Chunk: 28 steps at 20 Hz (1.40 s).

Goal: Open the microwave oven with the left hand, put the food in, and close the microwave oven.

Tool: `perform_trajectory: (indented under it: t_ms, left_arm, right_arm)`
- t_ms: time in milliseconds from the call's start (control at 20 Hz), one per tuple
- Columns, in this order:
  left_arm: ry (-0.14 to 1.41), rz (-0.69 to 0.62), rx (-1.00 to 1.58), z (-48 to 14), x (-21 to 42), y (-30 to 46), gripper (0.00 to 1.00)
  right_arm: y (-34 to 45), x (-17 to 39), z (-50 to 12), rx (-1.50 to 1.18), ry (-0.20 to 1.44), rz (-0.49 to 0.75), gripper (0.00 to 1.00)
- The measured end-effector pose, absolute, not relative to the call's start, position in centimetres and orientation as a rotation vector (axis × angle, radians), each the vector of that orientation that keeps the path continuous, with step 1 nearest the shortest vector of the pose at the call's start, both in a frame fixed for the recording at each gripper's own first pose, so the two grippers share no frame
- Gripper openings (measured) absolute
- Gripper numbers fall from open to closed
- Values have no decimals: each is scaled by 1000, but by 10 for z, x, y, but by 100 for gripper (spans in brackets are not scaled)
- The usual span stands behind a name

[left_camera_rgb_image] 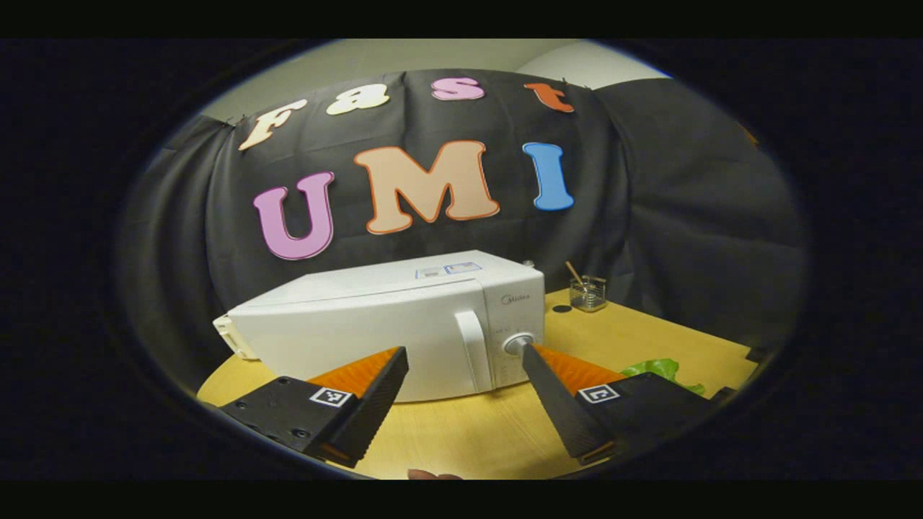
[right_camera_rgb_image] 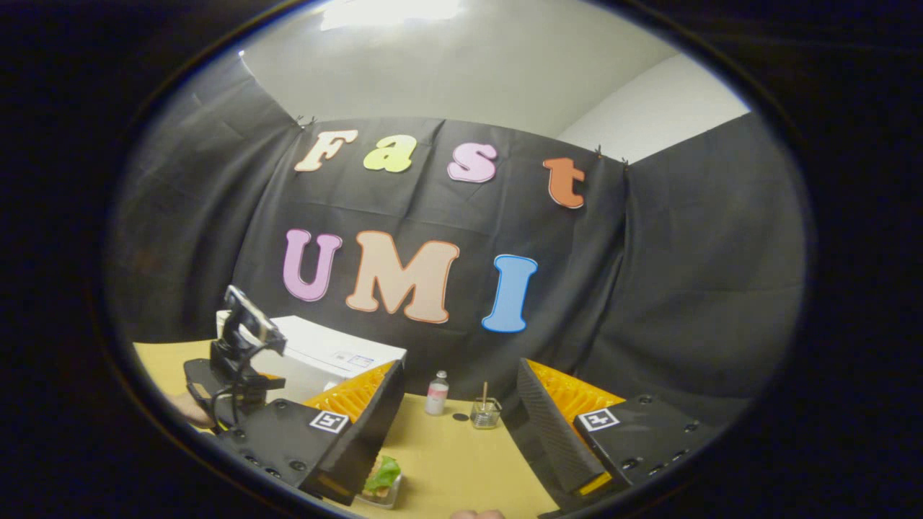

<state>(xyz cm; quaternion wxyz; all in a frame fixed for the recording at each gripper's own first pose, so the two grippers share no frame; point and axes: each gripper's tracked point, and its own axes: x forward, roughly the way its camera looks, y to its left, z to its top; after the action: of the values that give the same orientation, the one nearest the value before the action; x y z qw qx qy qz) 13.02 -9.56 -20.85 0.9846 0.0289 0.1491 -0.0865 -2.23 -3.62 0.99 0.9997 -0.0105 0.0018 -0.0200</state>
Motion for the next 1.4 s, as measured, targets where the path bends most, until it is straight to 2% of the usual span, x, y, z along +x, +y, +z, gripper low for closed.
perform_trajectory:
  t_ms: [200,350,500,900,1300,1400]
  left_arm:
    - [365,-175,45,-238,149,-106,98]
    - [387,-172,55,-251,164,-108,100]
    - [410,-187,52,-263,170,-115,98]
    - [417,-157,56,-270,178,-112,98]
    - [382,-111,19,-264,190,-113,78]
    - [400,-96,11,-266,192,-110,65]
  right_arm:
    - [-49,-31,3,-48,28,-71,99]
    - [-60,-35,0,-54,45,-94,96]
    - [-70,-40,-3,-62,60,-115,96]
    - [-79,-47,-5,-77,78,-126,96]
    - [-84,-48,-9,-80,89,-125,96]
    - [-85,-48,-11,-76,95,-127,96]
